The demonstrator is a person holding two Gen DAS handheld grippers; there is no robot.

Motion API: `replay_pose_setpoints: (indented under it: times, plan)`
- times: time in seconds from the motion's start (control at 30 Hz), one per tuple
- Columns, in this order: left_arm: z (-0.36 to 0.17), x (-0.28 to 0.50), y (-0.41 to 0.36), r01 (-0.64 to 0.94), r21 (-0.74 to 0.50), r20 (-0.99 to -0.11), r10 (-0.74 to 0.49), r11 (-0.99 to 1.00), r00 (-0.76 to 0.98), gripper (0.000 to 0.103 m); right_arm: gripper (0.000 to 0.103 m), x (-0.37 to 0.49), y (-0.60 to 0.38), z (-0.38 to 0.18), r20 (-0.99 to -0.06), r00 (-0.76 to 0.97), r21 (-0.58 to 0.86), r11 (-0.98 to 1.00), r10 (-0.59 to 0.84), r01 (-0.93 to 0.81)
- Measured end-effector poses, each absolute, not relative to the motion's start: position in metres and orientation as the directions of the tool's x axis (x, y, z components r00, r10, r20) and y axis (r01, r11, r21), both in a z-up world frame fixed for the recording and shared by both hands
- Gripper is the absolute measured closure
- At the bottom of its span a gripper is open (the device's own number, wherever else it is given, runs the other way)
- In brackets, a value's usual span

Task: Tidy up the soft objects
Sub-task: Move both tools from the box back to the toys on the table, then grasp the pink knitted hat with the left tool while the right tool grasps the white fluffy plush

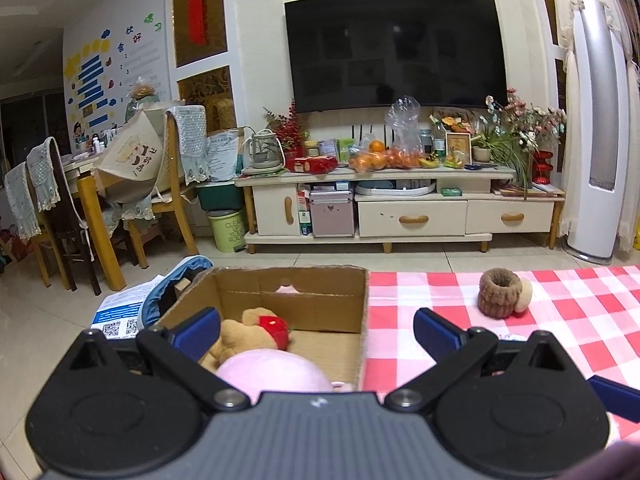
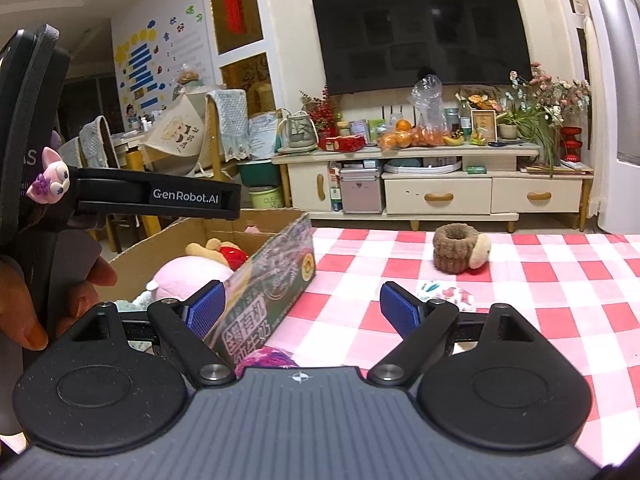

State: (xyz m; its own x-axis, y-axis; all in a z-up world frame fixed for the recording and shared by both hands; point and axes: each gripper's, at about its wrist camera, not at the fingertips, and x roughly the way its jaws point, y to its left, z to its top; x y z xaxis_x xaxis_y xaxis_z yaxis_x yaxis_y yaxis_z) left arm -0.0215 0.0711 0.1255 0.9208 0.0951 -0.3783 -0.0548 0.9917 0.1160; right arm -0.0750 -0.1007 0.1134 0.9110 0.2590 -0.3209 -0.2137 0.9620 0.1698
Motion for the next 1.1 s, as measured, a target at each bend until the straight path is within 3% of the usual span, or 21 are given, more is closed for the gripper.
replay_pose_setpoints:
  times: [1.1]
  plan:
    - [0.111,-0.021,0.007,0.022,0.2,-0.431,0.068,0.979,0.9,0.001,0.0,-0.095,-0.157,0.102,-0.348,0.923,0.212,0.973,0.162,-0.091]
